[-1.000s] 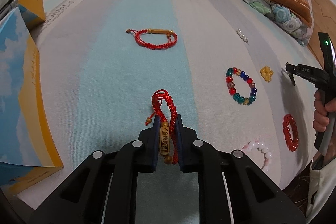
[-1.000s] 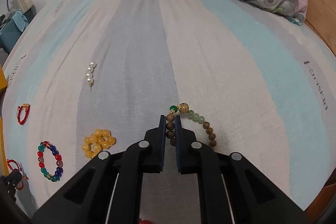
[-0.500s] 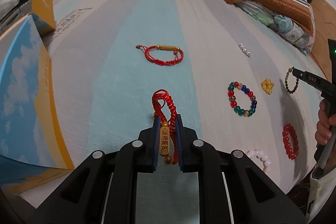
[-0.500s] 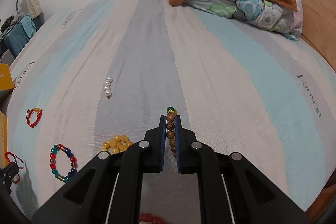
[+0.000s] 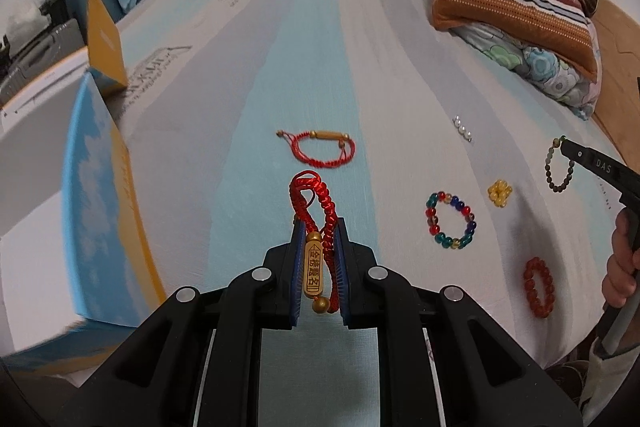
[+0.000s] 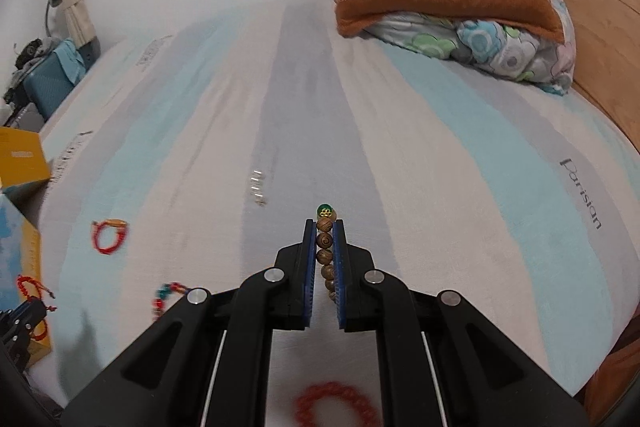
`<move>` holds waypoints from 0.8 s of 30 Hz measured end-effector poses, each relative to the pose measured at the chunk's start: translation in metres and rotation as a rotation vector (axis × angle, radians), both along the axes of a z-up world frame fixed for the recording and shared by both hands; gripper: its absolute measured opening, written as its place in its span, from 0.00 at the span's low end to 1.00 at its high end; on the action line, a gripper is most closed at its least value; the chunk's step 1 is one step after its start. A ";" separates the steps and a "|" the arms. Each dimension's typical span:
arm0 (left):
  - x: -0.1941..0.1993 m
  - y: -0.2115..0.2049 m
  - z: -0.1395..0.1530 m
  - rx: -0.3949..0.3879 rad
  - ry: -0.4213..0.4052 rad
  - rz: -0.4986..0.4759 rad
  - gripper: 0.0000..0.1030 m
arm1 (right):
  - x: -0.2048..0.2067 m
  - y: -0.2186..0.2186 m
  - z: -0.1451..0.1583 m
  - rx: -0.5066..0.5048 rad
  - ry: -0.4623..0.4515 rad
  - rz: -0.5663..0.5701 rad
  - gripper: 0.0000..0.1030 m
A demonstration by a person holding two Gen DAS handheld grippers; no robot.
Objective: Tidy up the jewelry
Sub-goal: 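Carry both held bracelets over the white cardboard box with both tools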
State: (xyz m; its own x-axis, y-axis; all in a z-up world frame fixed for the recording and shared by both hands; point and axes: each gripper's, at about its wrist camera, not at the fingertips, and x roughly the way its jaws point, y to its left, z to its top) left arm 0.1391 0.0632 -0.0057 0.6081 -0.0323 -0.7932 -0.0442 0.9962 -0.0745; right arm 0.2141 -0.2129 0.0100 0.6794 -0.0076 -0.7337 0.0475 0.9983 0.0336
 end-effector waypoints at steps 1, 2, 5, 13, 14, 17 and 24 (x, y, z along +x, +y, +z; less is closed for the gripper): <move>0.000 0.002 0.004 0.004 -0.003 0.004 0.13 | -0.002 0.006 0.004 -0.001 -0.004 0.007 0.07; -0.002 0.004 0.010 0.007 -0.009 0.008 0.13 | -0.004 0.012 0.009 0.000 -0.007 0.016 0.07; -0.011 0.013 0.031 0.009 -0.044 0.020 0.13 | -0.012 0.035 0.026 -0.011 -0.030 0.050 0.07; -0.040 0.053 0.066 0.025 -0.101 0.078 0.13 | -0.036 0.125 0.053 0.002 -0.071 0.182 0.07; -0.044 0.060 0.068 0.027 -0.104 0.086 0.13 | -0.038 0.137 0.055 0.005 -0.072 0.201 0.07; -0.057 0.082 0.076 0.036 -0.116 0.123 0.13 | -0.051 0.184 0.062 0.007 -0.087 0.279 0.07; -0.086 0.146 0.082 0.065 -0.108 0.237 0.13 | -0.073 0.274 0.067 -0.006 -0.113 0.422 0.07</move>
State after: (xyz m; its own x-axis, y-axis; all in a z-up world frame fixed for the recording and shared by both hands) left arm 0.0527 0.2093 0.0766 0.6738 0.1700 -0.7191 -0.2717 0.9620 -0.0272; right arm 0.1411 0.0615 0.0768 0.6997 0.2840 -0.6556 -0.3686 0.9295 0.0093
